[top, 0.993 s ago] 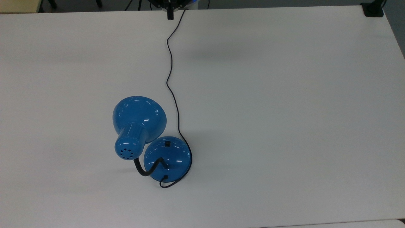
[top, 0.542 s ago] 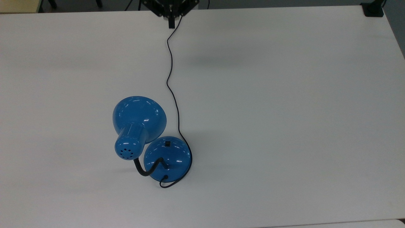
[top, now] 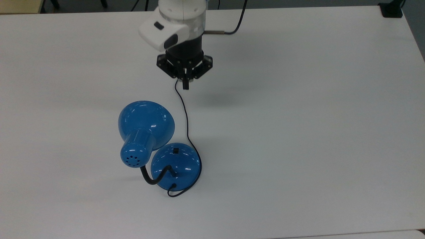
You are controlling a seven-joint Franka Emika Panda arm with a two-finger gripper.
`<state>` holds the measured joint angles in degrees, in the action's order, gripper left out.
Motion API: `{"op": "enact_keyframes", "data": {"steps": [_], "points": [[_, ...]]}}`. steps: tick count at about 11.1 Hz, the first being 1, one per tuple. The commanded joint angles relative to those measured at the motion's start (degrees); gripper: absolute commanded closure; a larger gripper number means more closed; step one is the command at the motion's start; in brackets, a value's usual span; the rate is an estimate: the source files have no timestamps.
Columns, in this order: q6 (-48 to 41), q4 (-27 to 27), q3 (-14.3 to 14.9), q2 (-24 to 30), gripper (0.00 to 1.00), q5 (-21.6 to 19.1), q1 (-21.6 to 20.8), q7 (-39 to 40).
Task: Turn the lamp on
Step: 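Move the gripper down toward the switch on the blue lamp base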
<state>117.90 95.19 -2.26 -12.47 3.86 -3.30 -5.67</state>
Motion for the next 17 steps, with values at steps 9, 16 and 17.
{"op": "enact_keyframes", "data": {"steps": [9, 16, 17], "points": [[27.90, 0.08, 0.76, -14.68, 1.00, 3.52, 2.24, -3.38], [35.03, -0.09, 0.76, -18.82, 1.00, 3.70, 3.21, -3.38], [35.29, -0.09, 0.85, -18.91, 1.00, 3.79, 3.39, -3.38]]}}
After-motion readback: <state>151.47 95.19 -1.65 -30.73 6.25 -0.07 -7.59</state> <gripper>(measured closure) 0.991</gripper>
